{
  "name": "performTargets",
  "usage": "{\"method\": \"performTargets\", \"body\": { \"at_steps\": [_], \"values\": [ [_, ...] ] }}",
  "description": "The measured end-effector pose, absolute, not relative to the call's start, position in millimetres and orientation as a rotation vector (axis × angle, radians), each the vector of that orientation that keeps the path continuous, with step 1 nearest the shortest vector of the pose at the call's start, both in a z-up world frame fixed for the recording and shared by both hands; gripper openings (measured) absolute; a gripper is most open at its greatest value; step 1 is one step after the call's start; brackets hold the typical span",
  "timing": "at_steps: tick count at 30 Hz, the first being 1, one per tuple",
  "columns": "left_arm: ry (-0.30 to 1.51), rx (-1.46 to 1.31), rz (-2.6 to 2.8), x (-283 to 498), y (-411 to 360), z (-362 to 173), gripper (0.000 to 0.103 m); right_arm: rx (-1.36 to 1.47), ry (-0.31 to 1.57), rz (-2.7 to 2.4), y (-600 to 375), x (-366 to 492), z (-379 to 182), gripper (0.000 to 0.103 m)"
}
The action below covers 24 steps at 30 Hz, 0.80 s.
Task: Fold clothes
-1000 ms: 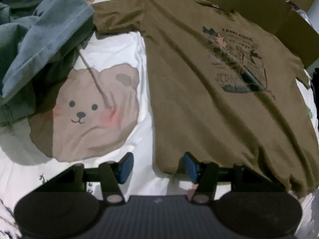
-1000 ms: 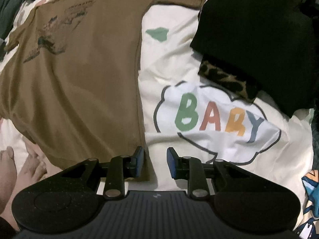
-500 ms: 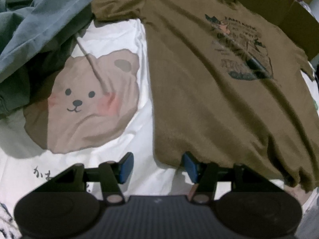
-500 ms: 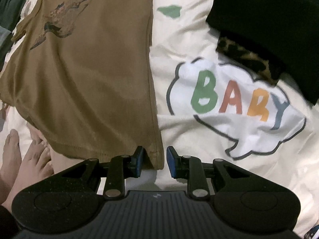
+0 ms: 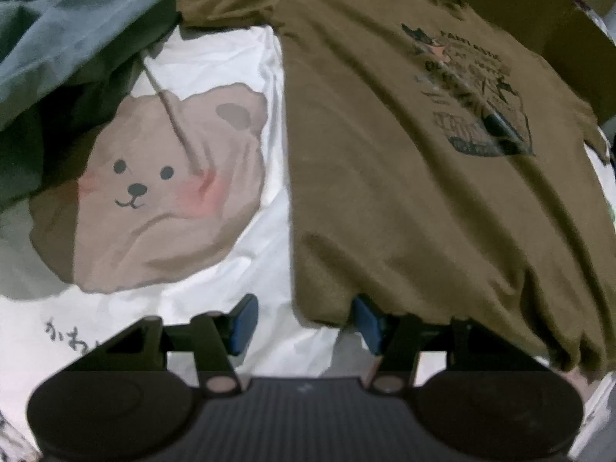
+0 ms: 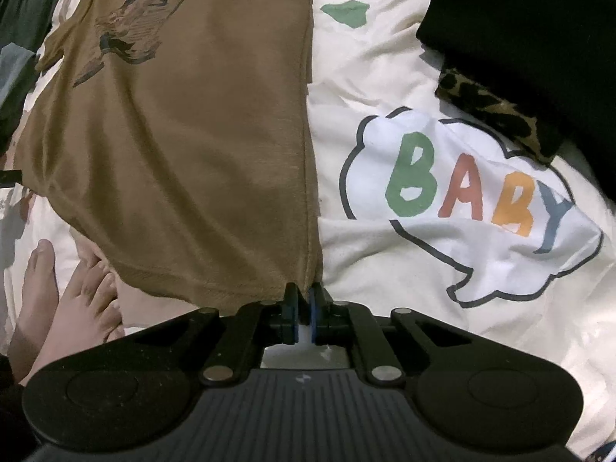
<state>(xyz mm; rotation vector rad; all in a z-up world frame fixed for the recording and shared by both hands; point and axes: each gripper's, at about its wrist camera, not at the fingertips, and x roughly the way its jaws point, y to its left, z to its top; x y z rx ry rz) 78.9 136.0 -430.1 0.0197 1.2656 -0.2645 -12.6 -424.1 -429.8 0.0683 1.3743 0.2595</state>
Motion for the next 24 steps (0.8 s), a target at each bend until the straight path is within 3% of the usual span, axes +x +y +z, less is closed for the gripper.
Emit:
{"method": "performTargets", "body": {
  "at_steps": [3,7,24],
  "values": [
    [1.277,-0.012,-0.265,80,136,-431,0.052,0.07,1.368,0.23,-424,-12,-416,0.003],
    [1.295,-0.076,-0.287,84,136,-426,0.009,0.089,1.335,0.198,-424,-12,-399,0.003],
    [1.233,0.039,-0.269,82,155,-372,0.006,0.141,1.282,0.191,-412,-25,-387,0.003]
  ]
}}
